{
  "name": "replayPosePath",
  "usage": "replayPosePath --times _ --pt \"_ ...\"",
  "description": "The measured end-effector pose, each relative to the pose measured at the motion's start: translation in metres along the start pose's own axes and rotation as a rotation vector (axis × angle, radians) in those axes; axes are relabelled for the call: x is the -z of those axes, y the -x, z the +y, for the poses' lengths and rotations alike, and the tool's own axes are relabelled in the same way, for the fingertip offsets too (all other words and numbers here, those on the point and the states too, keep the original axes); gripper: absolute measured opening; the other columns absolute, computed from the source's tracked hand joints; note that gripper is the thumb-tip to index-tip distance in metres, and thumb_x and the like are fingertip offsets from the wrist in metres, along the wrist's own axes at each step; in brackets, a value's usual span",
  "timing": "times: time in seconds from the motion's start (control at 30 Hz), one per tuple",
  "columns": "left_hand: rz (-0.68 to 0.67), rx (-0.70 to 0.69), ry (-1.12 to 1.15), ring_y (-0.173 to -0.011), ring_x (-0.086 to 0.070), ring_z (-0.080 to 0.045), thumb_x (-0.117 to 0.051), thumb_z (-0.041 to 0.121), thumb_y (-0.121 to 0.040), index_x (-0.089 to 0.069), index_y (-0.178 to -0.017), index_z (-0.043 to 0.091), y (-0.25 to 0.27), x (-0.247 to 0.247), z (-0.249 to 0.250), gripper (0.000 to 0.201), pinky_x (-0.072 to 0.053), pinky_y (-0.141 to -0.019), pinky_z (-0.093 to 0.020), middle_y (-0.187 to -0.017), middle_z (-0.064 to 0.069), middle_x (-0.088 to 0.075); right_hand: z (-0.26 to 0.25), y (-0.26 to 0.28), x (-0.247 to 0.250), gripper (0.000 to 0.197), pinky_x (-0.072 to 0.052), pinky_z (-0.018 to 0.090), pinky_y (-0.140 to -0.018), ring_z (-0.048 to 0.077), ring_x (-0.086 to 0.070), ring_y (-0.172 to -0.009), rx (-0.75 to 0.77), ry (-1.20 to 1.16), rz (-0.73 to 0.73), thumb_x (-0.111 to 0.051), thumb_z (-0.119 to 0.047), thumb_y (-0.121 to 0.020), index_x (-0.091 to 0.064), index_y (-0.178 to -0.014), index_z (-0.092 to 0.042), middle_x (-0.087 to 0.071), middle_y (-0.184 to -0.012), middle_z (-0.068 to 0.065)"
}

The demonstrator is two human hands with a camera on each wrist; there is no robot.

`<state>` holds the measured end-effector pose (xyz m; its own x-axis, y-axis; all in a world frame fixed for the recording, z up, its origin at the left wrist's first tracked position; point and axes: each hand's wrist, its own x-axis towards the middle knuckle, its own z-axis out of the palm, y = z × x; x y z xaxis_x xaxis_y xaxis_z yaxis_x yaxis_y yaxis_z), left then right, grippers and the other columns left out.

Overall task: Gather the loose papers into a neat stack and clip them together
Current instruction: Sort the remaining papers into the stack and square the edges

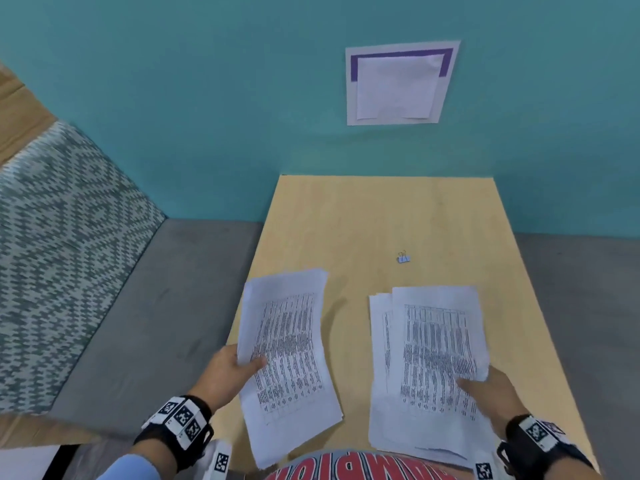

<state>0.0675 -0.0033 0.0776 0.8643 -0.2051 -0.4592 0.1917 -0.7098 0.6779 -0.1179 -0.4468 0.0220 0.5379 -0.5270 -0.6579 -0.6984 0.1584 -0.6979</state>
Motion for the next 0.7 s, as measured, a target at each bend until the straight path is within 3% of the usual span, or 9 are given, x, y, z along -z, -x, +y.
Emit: replayPosePath --times 0.07,0.13,0.17,0.23,0.33,0.43,0.53,0.7 --pt "-0.013 0.001 -0.027 -0.065 -0.071 -0.018 -0.079 0.029 -0.095 -0.067 -0.074 0.011 -0.007 -0.010 0.009 0.030 -0.050 -0.061 -0.026 -0.065 0.002 -0.072 -0.010 0.009 0.017 0.046 -0.038 0.052 -0.117 0.033 -0.060 -0.124 0.057 -0.036 -0.032 -0.073 -0.006 -0.095 -0.055 -0.137 -0.005 -0.062 -0.140 0.007" --pt "-0.025 -0.008 -0.018 -0.075 -0.075 -0.033 -0.081 0.035 -0.092 -0.070 -0.083 0.001 -0.015 -0.020 0.017 0.037 -0.051 -0.065 -0.032 -0.076 -0.013 -0.076 -0.023 0.021 0.030 0.053 -0.033 0.050 -0.120 0.029 -0.058 -0.129 0.085 -0.113 -0.096 -0.076 -0.010 -0.093 -0.054 -0.140 -0.006 -0.060 -0.138 -0.001" --pt "-0.043 -0.030 -0.006 -0.082 -0.078 -0.031 -0.082 0.039 -0.091 -0.074 -0.089 0.003 -0.018 -0.024 0.024 0.037 -0.056 -0.069 -0.034 -0.083 -0.013 -0.080 -0.029 0.027 0.036 0.055 -0.033 0.049 -0.121 0.026 -0.059 -0.130 0.099 -0.146 -0.140 -0.078 -0.012 -0.090 -0.056 -0.140 -0.007 -0.063 -0.138 -0.001" --pt "-0.107 -0.071 0.056 -0.094 -0.081 -0.015 -0.082 0.043 -0.090 -0.081 -0.101 0.019 -0.016 -0.033 0.047 0.026 -0.063 -0.085 -0.035 -0.099 0.001 -0.086 -0.042 0.038 0.046 0.050 -0.032 0.043 -0.121 0.018 -0.064 -0.124 0.115 -0.195 -0.229 -0.082 -0.012 -0.087 -0.064 -0.133 -0.016 -0.071 -0.132 -0.004" --pt "-0.253 -0.126 0.223 -0.113 -0.075 -0.002 -0.080 0.044 -0.091 -0.074 -0.121 0.033 -0.003 -0.047 0.095 0.033 -0.056 -0.100 -0.027 -0.120 0.016 -0.081 -0.059 0.049 0.050 0.049 -0.037 0.037 -0.115 0.007 -0.065 -0.119 0.136 -0.230 -0.322 -0.085 -0.014 -0.084 -0.065 -0.127 -0.027 -0.074 -0.128 -0.009" --pt "-0.358 -0.179 0.390 -0.118 -0.075 -0.005 -0.080 0.036 -0.089 -0.074 -0.127 0.026 0.010 -0.059 0.136 0.040 -0.057 -0.103 -0.028 -0.125 0.013 -0.080 -0.076 0.059 0.045 0.045 -0.050 0.043 -0.109 0.020 -0.071 -0.120 0.117 -0.289 -0.419 -0.078 -0.014 -0.091 -0.065 -0.133 -0.019 -0.075 -0.130 0.001" --pt "-0.397 -0.244 0.392 -0.116 -0.076 -0.007 -0.085 0.025 -0.086 -0.075 -0.125 0.023 0.019 -0.070 0.163 0.040 -0.058 -0.097 -0.021 -0.123 0.009 -0.081 -0.087 0.064 0.041 0.040 -0.048 0.056 -0.111 0.033 -0.071 -0.121 0.077 -0.355 -0.488 -0.071 -0.010 -0.095 -0.064 -0.135 -0.010 -0.074 -0.131 0.014" --pt "-0.338 -0.296 0.398 -0.115 -0.077 -0.009 -0.087 0.021 -0.087 -0.076 -0.125 0.024 0.023 -0.084 0.177 0.039 -0.060 -0.100 -0.030 -0.121 0.011 -0.082 -0.099 0.073 0.041 0.046 -0.049 0.053 -0.109 0.032 -0.069 -0.124 0.239 -0.330 -0.521 -0.072 -0.001 -0.091 -0.065 -0.136 -0.009 -0.073 -0.133 0.012"
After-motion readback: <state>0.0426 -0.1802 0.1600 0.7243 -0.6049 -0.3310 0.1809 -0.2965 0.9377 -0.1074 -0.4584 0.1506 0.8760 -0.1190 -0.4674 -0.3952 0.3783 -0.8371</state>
